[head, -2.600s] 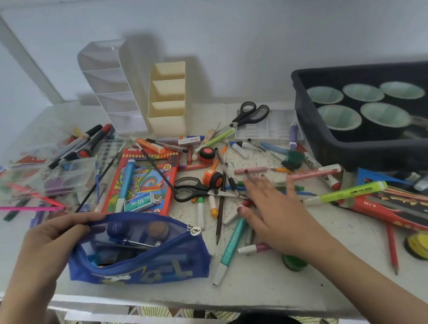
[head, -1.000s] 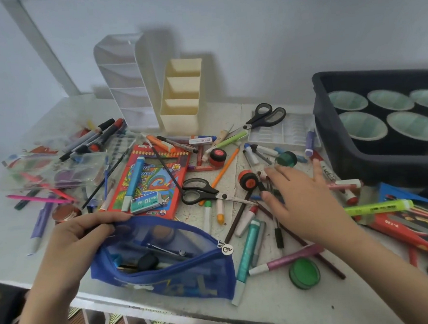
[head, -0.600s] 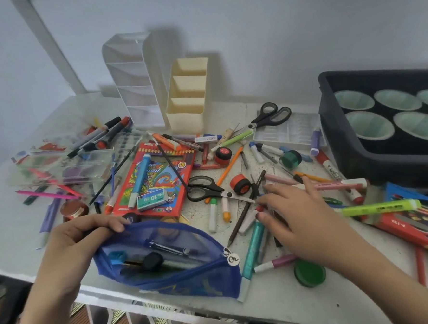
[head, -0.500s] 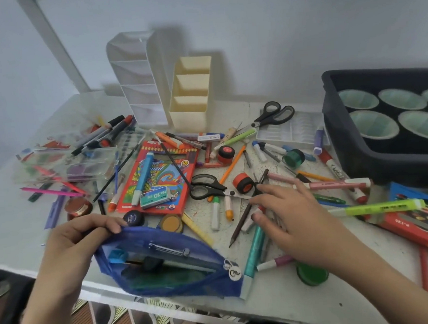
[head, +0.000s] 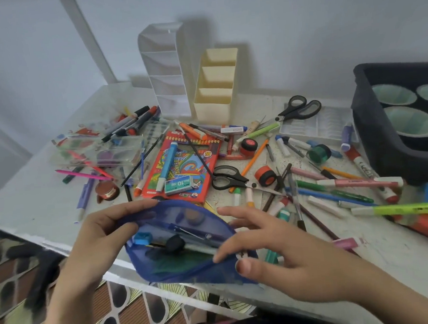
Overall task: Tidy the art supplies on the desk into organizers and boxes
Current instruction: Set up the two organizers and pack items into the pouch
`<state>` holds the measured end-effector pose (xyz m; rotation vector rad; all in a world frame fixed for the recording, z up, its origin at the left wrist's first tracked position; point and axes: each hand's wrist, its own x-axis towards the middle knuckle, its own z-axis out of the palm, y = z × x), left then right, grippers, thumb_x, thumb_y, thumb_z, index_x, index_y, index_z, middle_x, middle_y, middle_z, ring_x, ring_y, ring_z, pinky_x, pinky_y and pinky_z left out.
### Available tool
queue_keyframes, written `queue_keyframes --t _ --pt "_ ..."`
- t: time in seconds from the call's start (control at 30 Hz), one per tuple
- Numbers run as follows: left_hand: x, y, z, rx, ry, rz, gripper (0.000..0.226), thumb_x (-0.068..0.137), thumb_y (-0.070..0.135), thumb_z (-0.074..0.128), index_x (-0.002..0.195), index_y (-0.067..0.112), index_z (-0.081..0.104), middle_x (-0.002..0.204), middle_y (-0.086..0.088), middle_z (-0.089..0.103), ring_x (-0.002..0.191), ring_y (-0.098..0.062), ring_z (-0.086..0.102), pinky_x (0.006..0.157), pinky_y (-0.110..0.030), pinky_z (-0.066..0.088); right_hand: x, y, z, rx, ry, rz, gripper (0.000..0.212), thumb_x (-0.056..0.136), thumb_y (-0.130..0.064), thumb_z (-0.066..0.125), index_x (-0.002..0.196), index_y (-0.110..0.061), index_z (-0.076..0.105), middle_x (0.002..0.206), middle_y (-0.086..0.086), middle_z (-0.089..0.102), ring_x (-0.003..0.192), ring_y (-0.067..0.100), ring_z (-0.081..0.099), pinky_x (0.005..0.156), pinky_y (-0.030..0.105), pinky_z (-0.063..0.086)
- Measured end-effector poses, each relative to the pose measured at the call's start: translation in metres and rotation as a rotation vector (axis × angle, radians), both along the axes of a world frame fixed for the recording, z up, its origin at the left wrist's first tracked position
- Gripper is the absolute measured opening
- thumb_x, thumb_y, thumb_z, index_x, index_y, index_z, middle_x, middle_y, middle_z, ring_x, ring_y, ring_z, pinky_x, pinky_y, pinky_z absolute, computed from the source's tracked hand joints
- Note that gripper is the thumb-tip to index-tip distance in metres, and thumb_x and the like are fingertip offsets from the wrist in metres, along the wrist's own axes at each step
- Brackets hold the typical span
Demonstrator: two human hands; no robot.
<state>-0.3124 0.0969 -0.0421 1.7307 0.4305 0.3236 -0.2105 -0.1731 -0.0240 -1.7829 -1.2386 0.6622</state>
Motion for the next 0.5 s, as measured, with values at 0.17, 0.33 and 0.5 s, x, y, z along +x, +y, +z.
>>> queue_keyframes --t 0.17,0.33,0.5 --pt "-0.005 -0.001 0.002 0.050 -0.068 -0.004 0.061 0.075 -0.031 0.033 0.083 0.012 0.076 0.096 -0.003 0.074 0.096 -0.010 0.068 0.071 -0.013 0.052 0.002 0.002 -0.008 0.026 -0.102 -0.119 0.023 0.093 -0.045 0.044 0.108 -0.036 0.059 0.128 -0.028 0.047 0.131 -0.007 0.033 0.100 0.009 0.028" --pt "-0.013 0.006 -0.001 0.184 -0.004 0.039 0.056 0.080 -0.023 0.043 0.068 0.022 0.074 0.080 0.001 0.073 0.080 -0.005 0.067 0.064 -0.012 0.051 0.005 0.002 -0.005 -0.011 -0.164 -0.102 0.017 0.089 -0.046 0.052 0.102 -0.035 0.057 0.106 -0.021 0.061 0.106 -0.002 0.056 0.087 0.017 0.042" --pt "-0.019 0.011 0.002 0.260 0.018 0.091 0.057 0.081 -0.019 0.047 0.069 0.029 0.075 0.077 0.002 0.073 0.075 -0.009 0.067 0.063 -0.012 0.051 0.007 0.005 0.004 -0.003 -0.177 -0.089 0.009 0.085 -0.042 0.060 0.090 -0.035 0.058 0.088 -0.015 0.064 0.085 0.006 0.062 0.072 0.023 0.047"
